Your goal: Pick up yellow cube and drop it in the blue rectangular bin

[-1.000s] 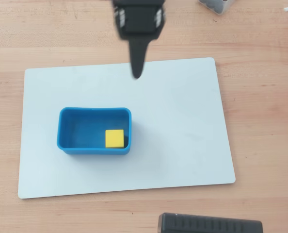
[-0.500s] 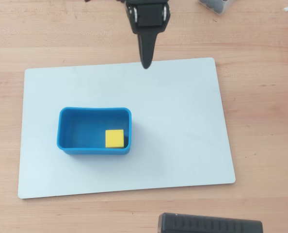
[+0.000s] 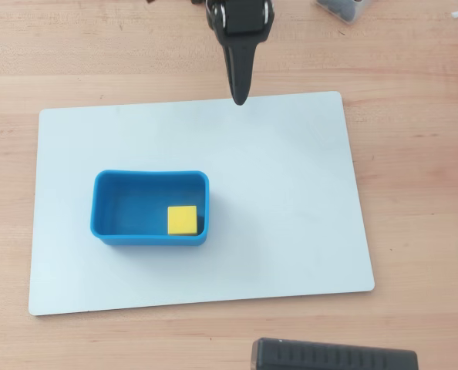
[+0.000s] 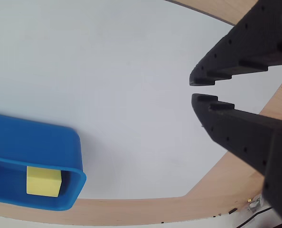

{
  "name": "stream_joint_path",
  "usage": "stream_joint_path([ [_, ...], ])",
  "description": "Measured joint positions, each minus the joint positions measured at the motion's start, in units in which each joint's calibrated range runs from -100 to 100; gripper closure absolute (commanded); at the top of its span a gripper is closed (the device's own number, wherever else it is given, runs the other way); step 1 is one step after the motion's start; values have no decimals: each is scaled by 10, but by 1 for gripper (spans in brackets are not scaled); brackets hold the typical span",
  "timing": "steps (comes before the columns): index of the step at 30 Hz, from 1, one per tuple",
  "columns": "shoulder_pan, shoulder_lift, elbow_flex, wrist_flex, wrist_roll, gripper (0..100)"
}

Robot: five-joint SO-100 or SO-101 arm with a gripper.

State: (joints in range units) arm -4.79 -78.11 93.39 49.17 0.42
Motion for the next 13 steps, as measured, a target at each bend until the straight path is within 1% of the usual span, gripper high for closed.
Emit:
stream_joint_path([
  [6, 0, -113, 30, 46, 0, 100],
  [13, 0, -155, 30, 62, 0, 100],
])
